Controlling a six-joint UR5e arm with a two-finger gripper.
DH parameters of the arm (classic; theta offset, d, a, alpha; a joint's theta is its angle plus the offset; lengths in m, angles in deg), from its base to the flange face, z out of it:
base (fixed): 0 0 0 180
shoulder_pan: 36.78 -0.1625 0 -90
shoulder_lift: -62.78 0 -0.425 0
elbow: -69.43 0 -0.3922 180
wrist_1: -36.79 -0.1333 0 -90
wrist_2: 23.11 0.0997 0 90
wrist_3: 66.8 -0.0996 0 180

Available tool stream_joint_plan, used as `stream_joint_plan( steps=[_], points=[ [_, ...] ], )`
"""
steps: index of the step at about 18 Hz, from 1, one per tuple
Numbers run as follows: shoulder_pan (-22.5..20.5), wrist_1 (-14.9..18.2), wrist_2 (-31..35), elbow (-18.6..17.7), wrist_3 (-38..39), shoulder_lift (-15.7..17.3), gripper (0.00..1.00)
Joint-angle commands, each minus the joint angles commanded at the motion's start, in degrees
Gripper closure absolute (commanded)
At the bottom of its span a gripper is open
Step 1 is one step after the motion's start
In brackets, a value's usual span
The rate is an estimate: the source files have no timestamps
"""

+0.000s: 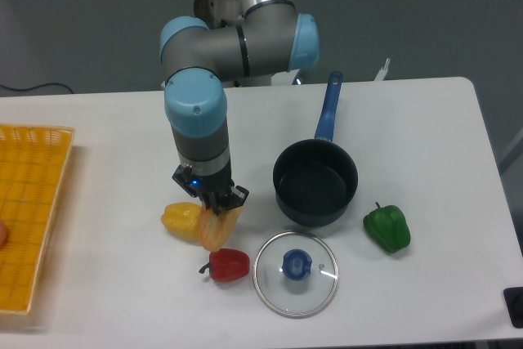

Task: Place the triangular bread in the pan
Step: 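Lift the grasped orange triangular bread slice off the table, then carry the bread slice over the black saucepan and lower it inside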

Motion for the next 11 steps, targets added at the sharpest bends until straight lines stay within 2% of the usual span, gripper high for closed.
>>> stream_joint_plan(
  steps=[4, 11],
  points=[
    [-0.52, 0.09, 0.26, -0.88, -1.67, 0.17, 0.85],
    [-2.72, 2.46, 0.61, -3.60, -7.30, 3.16, 0.84]
  ],
)
